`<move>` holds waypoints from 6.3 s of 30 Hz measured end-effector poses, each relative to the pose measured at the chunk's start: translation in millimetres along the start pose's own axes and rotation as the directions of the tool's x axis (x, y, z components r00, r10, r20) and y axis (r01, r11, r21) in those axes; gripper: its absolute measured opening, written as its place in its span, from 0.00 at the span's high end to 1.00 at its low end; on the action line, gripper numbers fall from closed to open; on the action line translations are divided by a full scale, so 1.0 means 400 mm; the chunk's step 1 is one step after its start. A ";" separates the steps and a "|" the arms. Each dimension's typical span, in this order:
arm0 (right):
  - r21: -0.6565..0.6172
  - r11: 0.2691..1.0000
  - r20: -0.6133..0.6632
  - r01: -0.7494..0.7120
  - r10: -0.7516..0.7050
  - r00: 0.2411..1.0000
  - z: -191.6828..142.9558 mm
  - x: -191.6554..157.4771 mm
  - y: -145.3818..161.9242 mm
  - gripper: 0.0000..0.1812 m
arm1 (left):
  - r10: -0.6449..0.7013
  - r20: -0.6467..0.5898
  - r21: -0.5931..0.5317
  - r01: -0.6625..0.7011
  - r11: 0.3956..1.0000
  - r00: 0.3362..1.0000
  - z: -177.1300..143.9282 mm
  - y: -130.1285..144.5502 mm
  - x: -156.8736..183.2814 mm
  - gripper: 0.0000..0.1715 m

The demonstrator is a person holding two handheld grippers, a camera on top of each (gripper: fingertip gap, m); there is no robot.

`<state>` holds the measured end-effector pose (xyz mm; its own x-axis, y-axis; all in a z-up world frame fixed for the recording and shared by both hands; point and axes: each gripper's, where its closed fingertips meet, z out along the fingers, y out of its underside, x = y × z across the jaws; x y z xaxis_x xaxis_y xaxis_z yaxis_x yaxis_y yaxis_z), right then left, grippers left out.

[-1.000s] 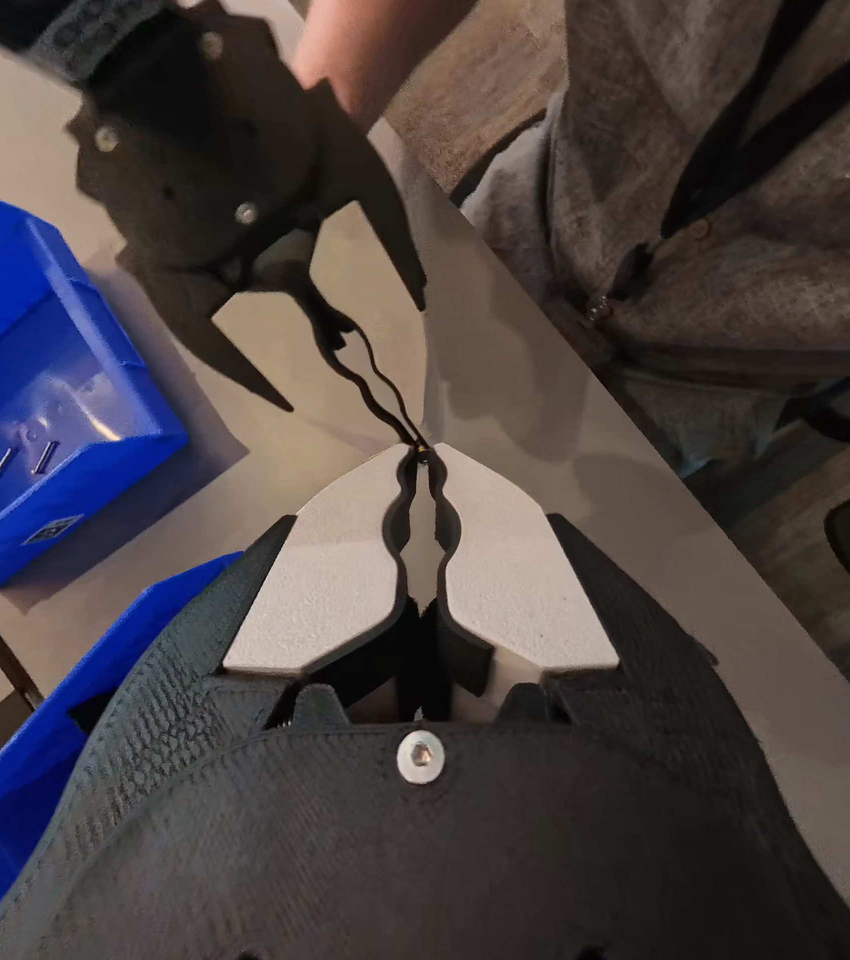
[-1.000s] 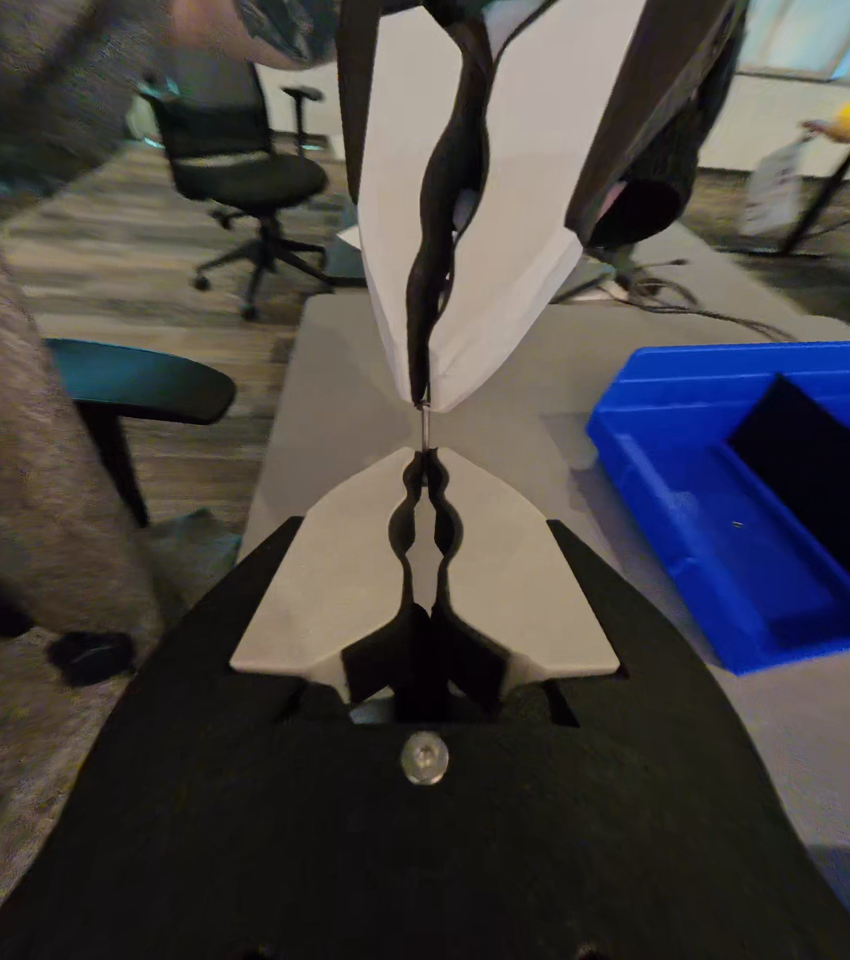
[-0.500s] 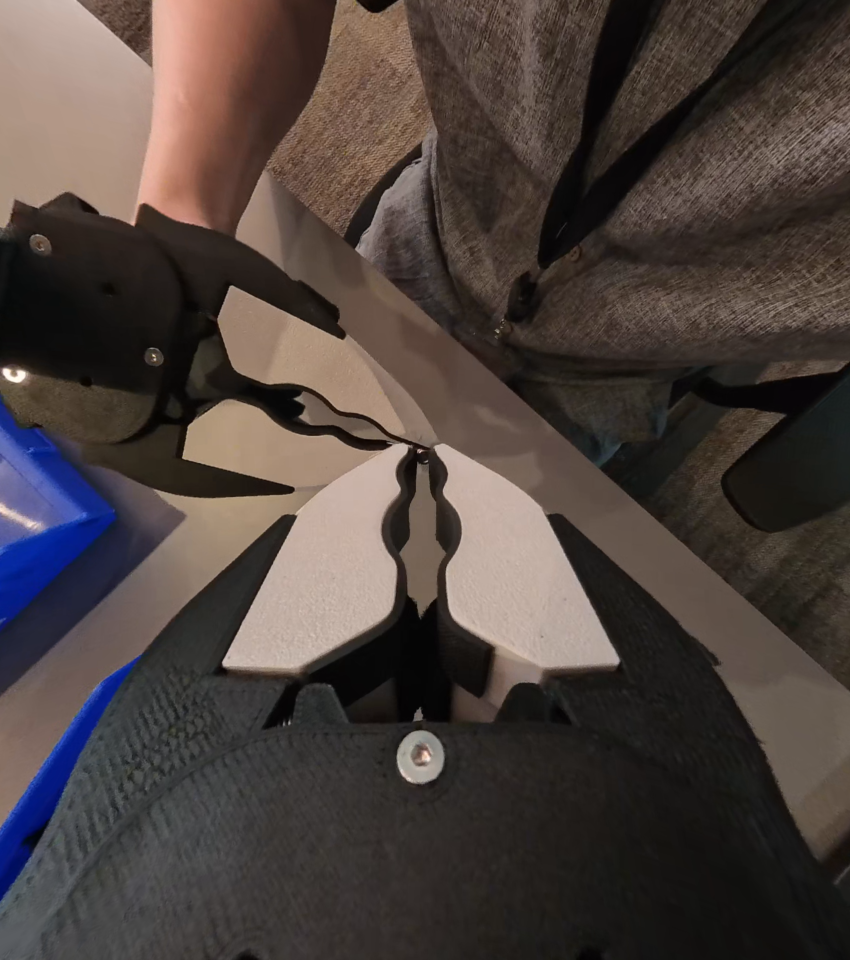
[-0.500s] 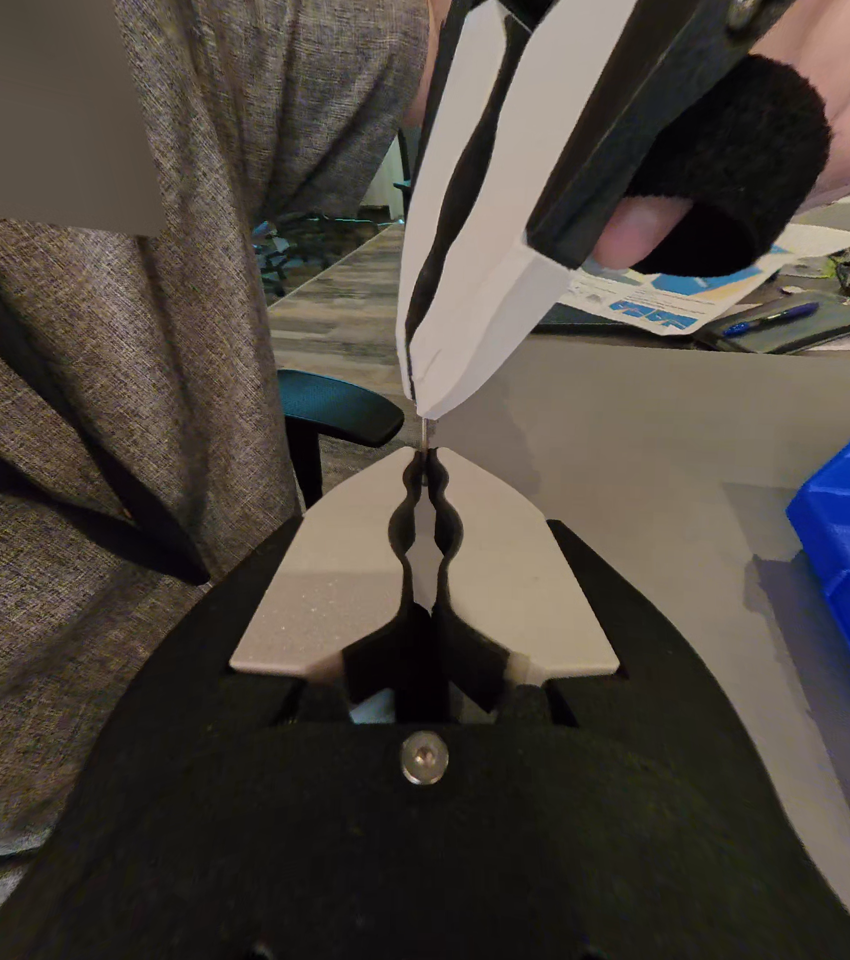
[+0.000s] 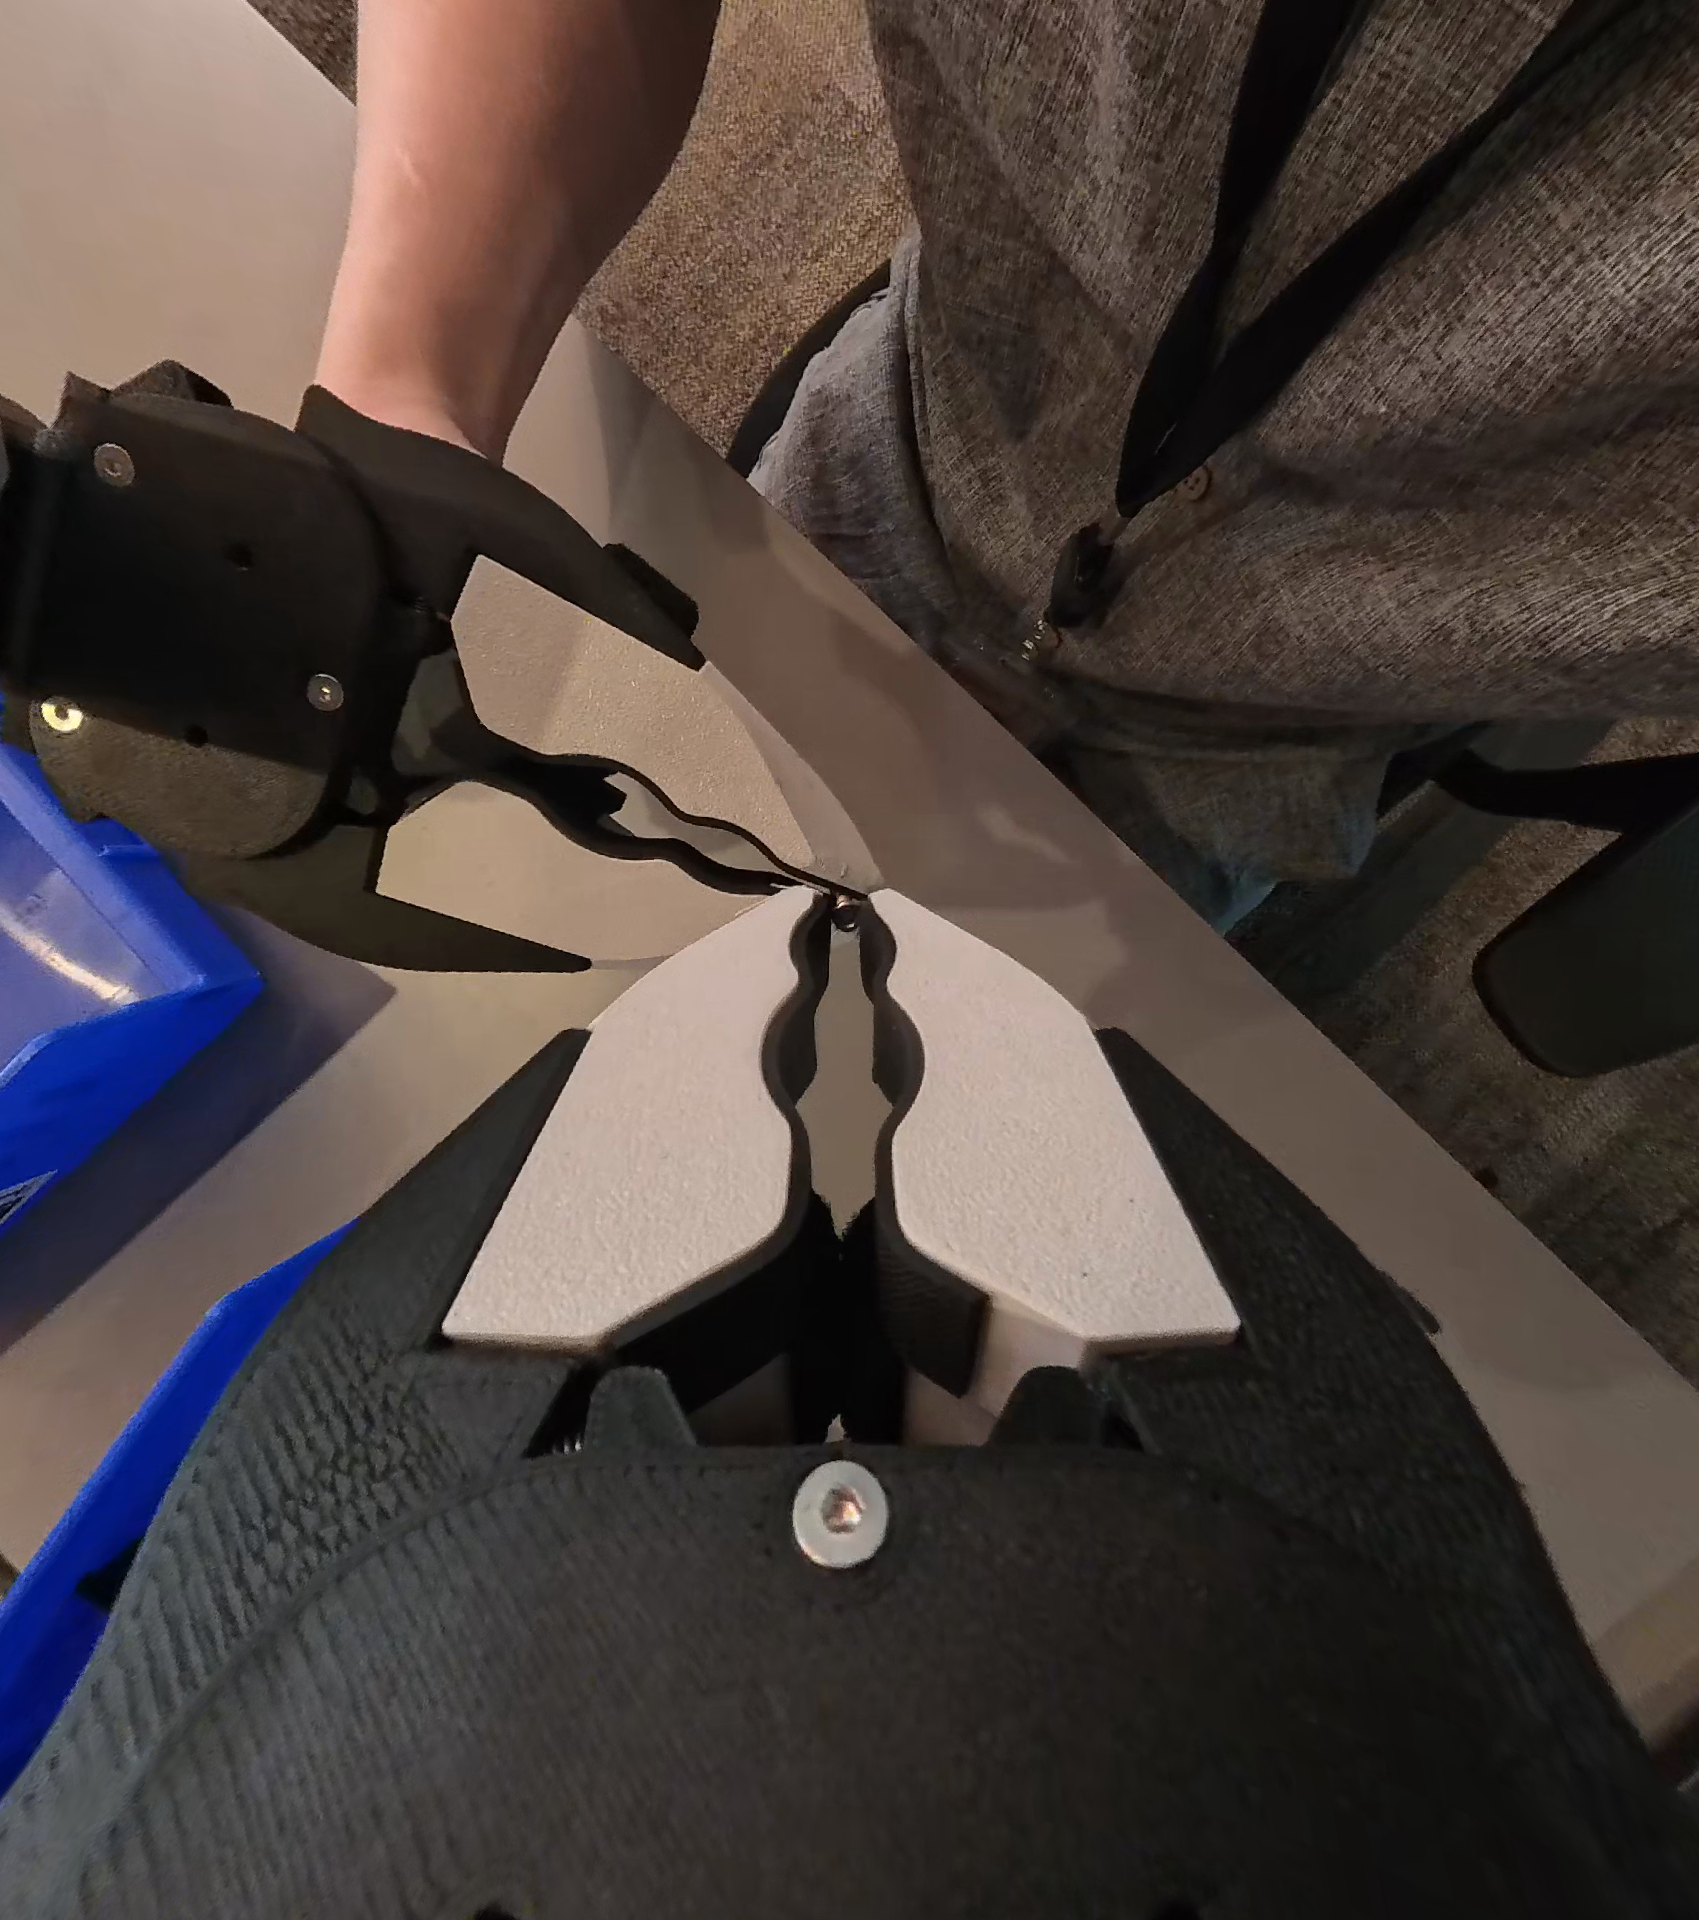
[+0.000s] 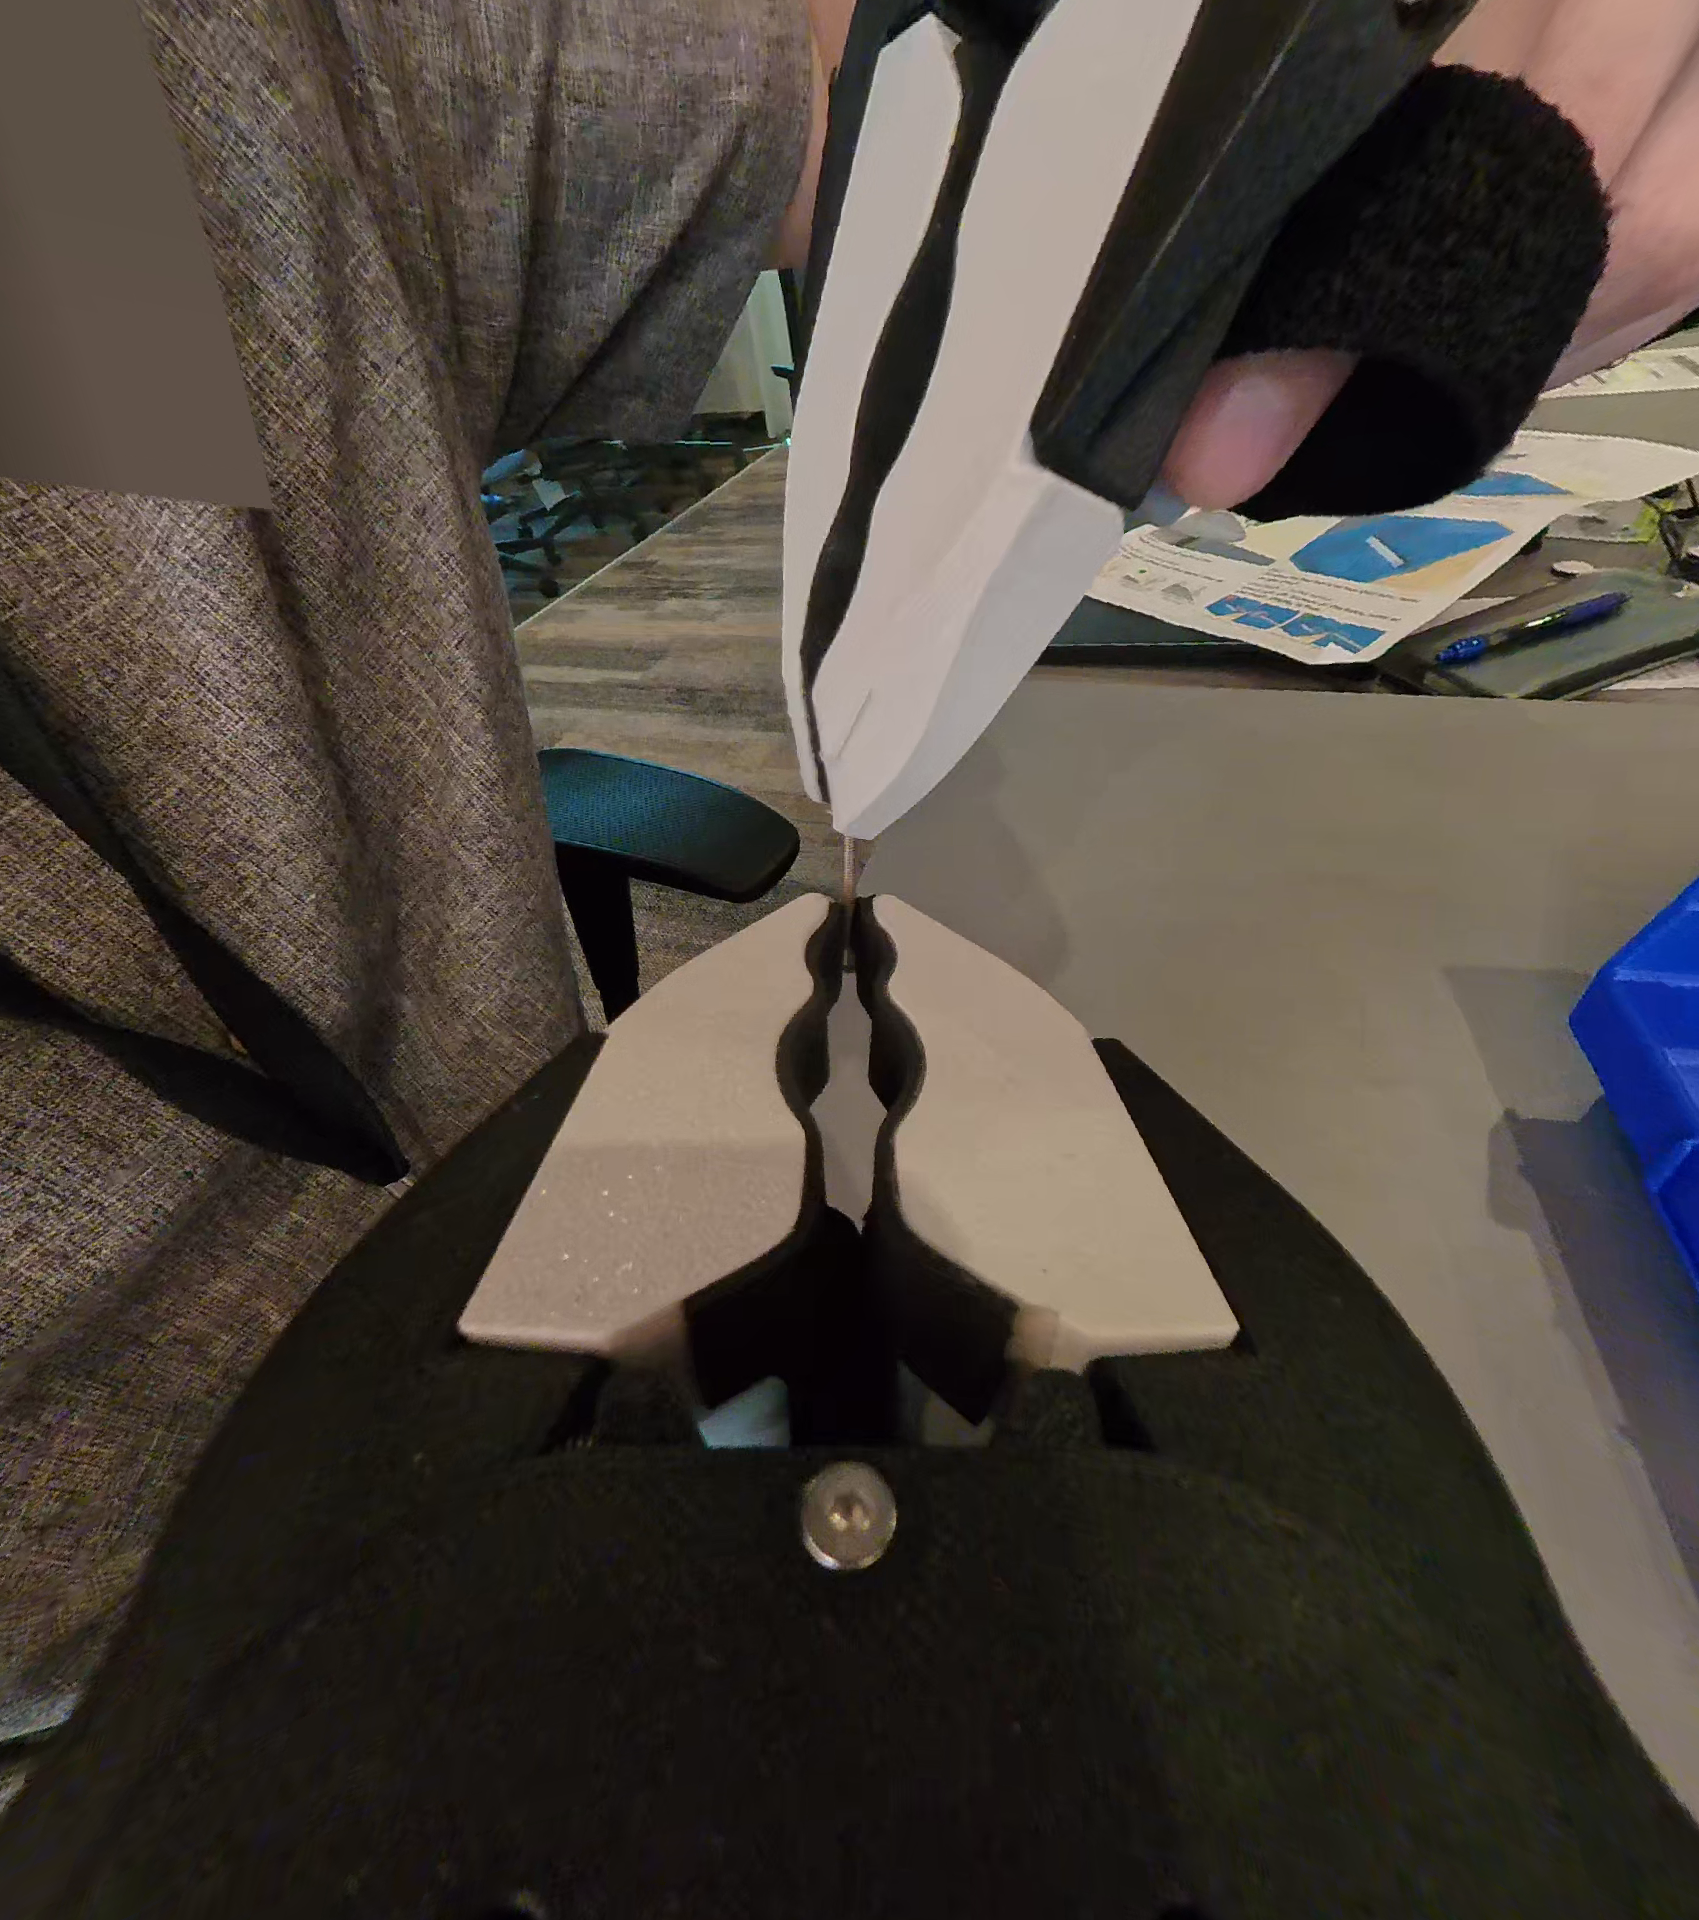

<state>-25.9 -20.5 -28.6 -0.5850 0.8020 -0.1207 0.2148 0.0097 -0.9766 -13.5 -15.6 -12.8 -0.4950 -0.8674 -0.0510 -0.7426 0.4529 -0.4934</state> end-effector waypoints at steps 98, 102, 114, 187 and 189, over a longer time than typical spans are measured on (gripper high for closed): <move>-0.083 0.957 0.532 -0.278 0.278 0.799 0.002 -0.064 -0.030 0.99 | -0.157 -0.040 0.134 0.161 0.978 0.987 -0.012 -0.019 0.029 0.97; -0.104 0.939 0.639 -0.327 0.315 0.702 0.008 -0.093 -0.038 0.99 | -0.060 -0.058 0.146 0.067 0.987 0.997 -0.009 -0.036 0.048 0.97; -0.087 0.944 0.616 -0.318 0.302 0.727 0.012 -0.098 -0.049 0.99 | -0.142 -0.028 0.170 0.144 0.975 0.990 -0.029 -0.054 0.036 0.82; 0.053 0.914 0.741 -0.403 0.234 0.629 0.005 -0.114 -0.142 0.99 | -0.022 -0.127 0.240 0.053 0.969 0.992 -0.094 -0.096 0.036 0.87; 0.048 0.918 0.713 -0.393 0.244 0.658 0.010 -0.106 -0.141 0.99 | -0.076 -0.111 0.240 0.101 0.966 0.991 -0.100 -0.095 0.027 0.79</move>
<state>-16.2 -57.3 30.9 -0.8898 0.1044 -0.4443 0.3893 -0.3346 -0.8582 -8.8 -34.1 40.4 -0.4840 -0.8711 0.0830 -0.6588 0.3004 -0.6897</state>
